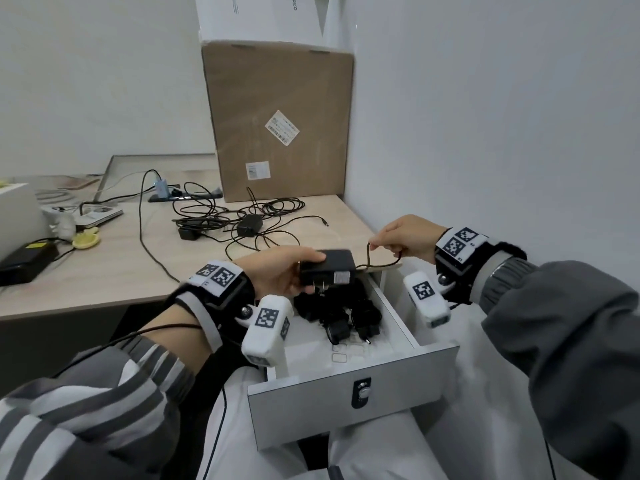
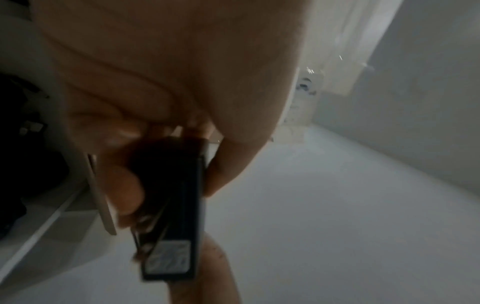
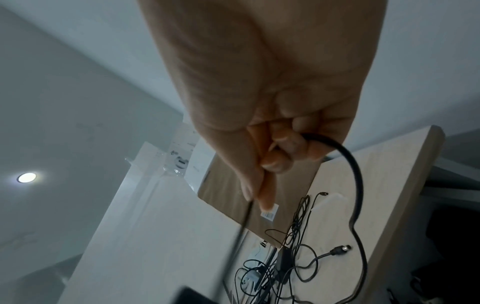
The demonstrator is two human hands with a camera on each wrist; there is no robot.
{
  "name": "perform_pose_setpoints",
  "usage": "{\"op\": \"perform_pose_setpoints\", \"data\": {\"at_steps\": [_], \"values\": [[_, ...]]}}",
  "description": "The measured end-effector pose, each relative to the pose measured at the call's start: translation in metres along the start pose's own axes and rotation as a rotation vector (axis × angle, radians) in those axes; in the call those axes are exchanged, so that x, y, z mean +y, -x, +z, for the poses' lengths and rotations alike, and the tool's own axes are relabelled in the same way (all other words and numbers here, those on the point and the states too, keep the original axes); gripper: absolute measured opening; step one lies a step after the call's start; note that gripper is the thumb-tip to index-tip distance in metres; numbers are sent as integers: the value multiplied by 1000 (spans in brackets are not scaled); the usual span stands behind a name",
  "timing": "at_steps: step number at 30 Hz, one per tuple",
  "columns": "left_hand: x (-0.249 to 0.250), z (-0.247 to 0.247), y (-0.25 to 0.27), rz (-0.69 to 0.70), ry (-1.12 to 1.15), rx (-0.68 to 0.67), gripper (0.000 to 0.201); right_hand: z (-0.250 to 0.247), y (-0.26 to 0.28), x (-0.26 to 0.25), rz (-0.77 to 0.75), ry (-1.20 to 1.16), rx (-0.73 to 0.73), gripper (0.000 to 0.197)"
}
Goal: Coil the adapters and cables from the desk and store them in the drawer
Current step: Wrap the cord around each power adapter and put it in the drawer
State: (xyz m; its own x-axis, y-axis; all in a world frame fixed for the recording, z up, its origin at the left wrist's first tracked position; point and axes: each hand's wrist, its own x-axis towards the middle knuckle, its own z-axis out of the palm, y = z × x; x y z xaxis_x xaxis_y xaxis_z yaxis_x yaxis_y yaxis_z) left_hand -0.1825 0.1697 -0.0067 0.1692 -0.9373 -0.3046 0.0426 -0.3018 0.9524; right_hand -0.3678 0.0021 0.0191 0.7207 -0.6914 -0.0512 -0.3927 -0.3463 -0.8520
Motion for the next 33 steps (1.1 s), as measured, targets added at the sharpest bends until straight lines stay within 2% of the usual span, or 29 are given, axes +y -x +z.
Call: {"op": "perform_pose_setpoints", "data": {"at_steps": [3, 5, 8, 10, 13, 15, 18, 19, 21, 24, 30, 33], "values": [[3, 12, 2, -6, -322, -10, 20, 7, -1, -18, 3, 402, -11, 26], [6, 22, 2, 6, -484, 51, 19, 21, 0, -30, -31, 606, -17, 31], [8, 35, -6, 44, -661, 193, 20, 44, 5, -42, -103, 754, 26, 32], [8, 39, -12, 72, -674, 278, 20, 55, 7, -46, -154, 791, 108, 28], [5, 35, -19, 110, -455, 425, 20, 67, 11, -49, -209, 697, 156, 24], [1, 32, -25, 151, -148, 495, 21, 73, 14, -47, -267, 622, 163, 26], [-5, 27, -30, 214, 261, 525, 19, 83, 19, -39, -338, 585, 162, 26], [-8, 25, -32, 212, 288, 516, 21, 85, 19, -36, -346, 561, 152, 27], [-12, 24, -33, 204, 198, 492, 19, 85, 17, -30, -356, 517, 142, 30], [-16, 26, -33, 222, 117, 438, 15, 85, 13, -25, -352, 484, 150, 21], [-12, 31, -30, 179, 427, 254, 17, 87, 19, -19, -352, 458, 249, 27], [-13, 33, -28, 181, 415, 206, 21, 88, 22, -15, -344, 402, 294, 22]]}}
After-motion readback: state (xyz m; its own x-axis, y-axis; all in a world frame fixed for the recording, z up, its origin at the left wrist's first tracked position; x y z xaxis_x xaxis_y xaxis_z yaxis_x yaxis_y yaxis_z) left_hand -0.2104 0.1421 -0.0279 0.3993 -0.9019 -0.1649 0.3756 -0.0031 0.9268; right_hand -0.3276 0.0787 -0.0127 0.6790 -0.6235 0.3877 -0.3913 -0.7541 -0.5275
